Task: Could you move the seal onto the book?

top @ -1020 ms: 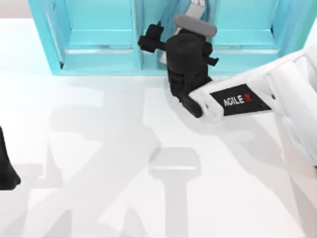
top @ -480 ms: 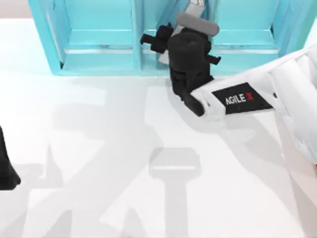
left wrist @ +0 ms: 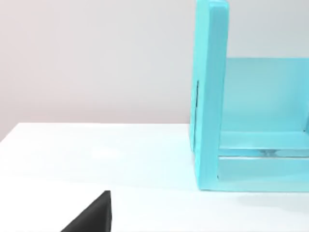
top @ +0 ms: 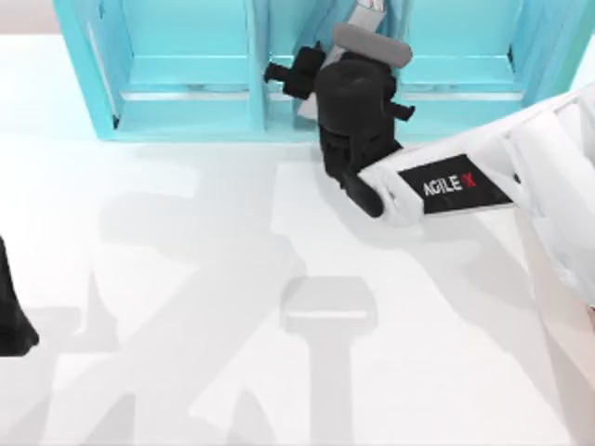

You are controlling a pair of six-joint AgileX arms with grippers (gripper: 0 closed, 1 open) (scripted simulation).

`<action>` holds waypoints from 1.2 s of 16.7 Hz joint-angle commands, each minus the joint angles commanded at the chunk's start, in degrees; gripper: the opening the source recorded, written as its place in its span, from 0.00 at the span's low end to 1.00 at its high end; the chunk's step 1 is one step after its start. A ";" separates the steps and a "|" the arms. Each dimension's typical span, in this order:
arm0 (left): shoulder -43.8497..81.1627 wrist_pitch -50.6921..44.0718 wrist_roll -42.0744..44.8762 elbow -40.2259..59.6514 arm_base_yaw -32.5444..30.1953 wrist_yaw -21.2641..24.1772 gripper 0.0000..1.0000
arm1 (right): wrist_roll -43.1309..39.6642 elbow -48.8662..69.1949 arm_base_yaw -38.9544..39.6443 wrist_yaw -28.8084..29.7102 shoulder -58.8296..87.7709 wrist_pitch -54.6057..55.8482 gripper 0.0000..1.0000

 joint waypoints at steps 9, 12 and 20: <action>0.00 0.00 0.00 0.00 0.00 0.00 1.00 | 0.65 -9.94 5.93 6.26 -16.62 -9.27 0.00; 0.00 0.00 0.00 0.00 0.00 0.00 1.00 | 1.59 -16.60 10.32 10.22 -29.54 -15.64 0.00; 0.00 0.00 0.00 0.00 0.00 0.00 1.00 | 4.41 -27.23 18.63 17.26 -50.02 -25.92 0.00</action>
